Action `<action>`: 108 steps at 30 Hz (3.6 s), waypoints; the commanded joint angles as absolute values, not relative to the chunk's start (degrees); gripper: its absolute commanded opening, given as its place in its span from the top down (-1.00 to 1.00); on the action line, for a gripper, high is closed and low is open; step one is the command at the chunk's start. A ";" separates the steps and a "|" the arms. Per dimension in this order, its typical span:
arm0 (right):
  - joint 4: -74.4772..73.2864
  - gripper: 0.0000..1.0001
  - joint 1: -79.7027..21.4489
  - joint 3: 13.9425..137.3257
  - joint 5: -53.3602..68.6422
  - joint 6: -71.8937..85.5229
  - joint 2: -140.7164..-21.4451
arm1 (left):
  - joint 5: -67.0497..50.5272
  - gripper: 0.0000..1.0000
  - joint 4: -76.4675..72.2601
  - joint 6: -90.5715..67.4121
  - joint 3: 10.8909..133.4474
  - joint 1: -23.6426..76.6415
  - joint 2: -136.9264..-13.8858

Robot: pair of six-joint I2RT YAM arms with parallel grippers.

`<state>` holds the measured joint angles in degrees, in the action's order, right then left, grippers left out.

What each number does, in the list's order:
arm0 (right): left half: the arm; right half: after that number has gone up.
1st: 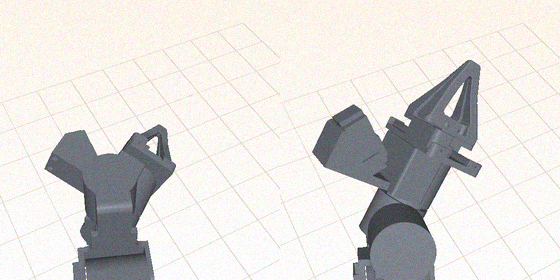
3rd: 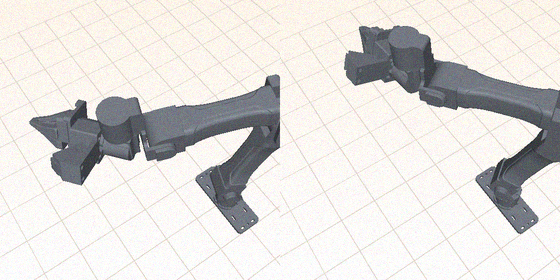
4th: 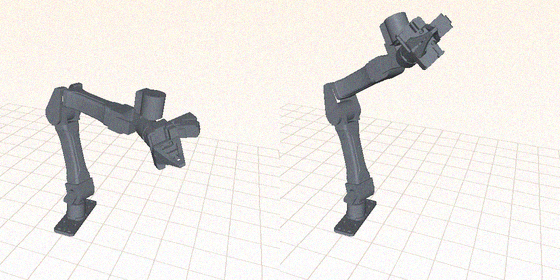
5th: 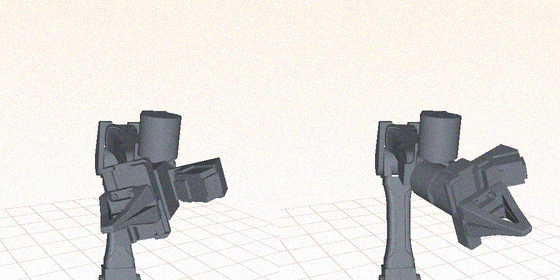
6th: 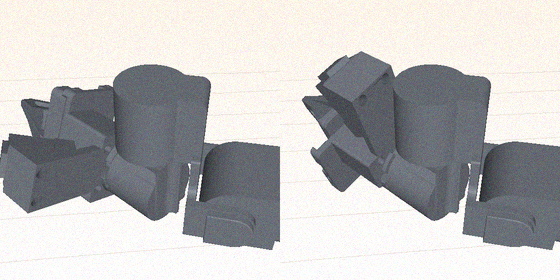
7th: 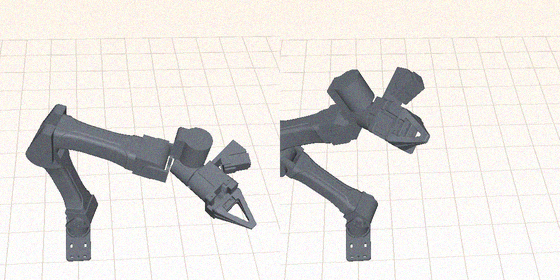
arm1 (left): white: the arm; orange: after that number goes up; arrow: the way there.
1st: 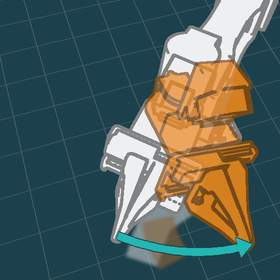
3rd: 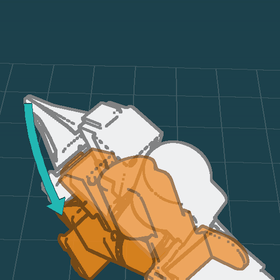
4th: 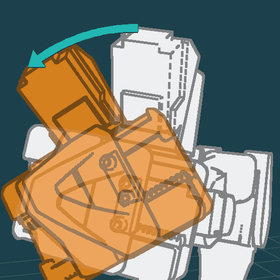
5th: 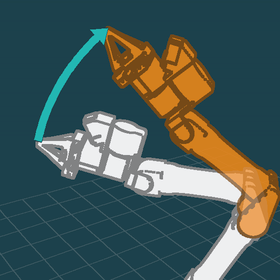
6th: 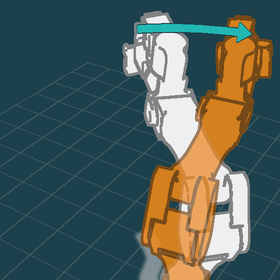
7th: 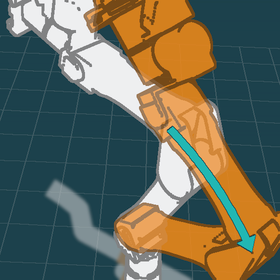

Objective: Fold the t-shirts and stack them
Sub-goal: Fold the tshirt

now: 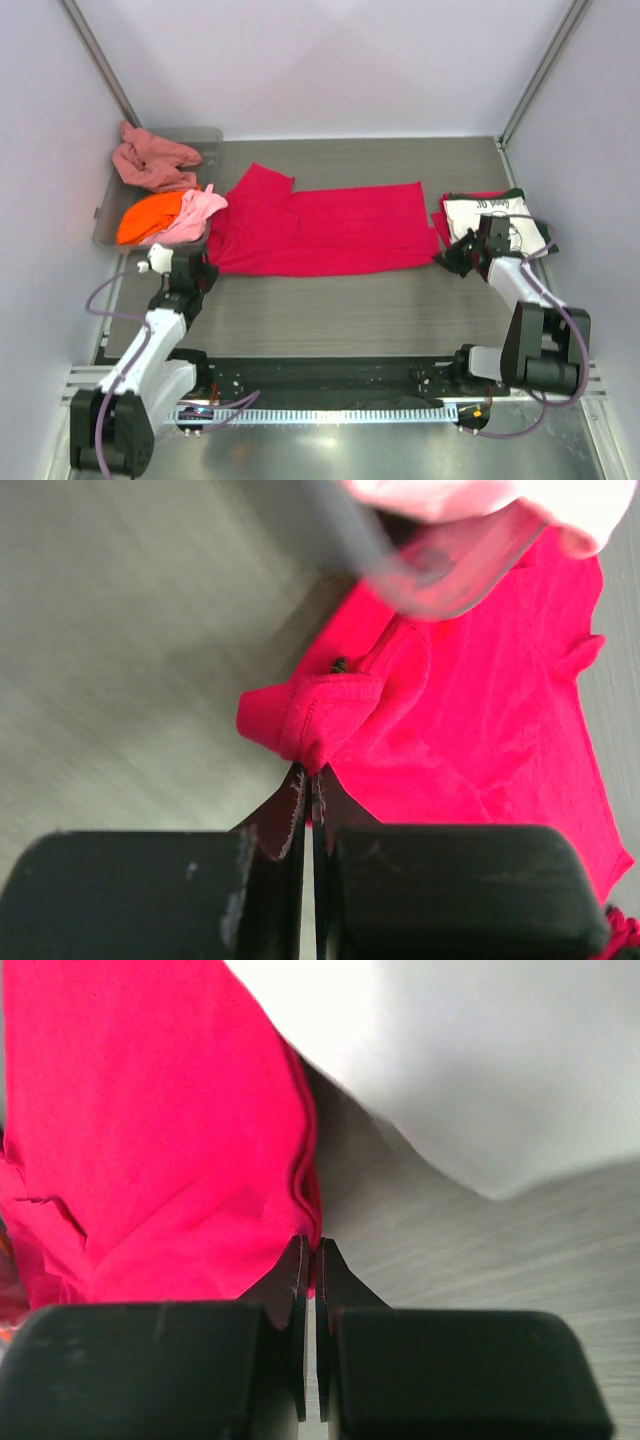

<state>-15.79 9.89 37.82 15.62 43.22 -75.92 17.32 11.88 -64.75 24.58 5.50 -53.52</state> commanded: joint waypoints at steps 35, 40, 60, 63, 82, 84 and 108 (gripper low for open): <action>-24.53 -0.29 5.89 44.29 5.01 31.55 -59.48 | 4.49 -0.99 27.70 -45.88 37.79 5.54 -42.79; -23.02 -0.41 0.01 53.51 -2.96 28.40 -71.17 | 4.13 -0.99 20.49 -43.60 42.53 6.24 -53.77; -21.62 -0.11 -2.46 84.09 -11.34 25.49 -112.49 | 4.13 -0.91 8.97 -38.41 75.13 7.91 -98.76; -21.53 -0.11 -2.46 87.43 -12.04 25.05 -116.71 | 4.22 -0.91 9.14 -38.06 80.15 7.82 -104.21; -22.15 0.18 -2.64 92.03 -11.16 24.35 -124.28 | 8.18 -0.79 16.17 -35.94 102.39 7.91 -125.15; -22.15 0.17 -2.72 90.53 -12.04 24.35 -123.49 | 7.91 -0.79 16.17 -36.21 103.44 7.82 -126.73; -21.36 0.98 -3.51 85.43 -11.16 24.17 -119.44 | 6.33 -0.36 22.05 -35.07 114.17 7.91 -136.05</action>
<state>-19.35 -3.01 85.69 -12.23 24.12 -120.66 7.44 20.18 -36.14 111.11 7.77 -135.20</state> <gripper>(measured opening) 0.033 0.695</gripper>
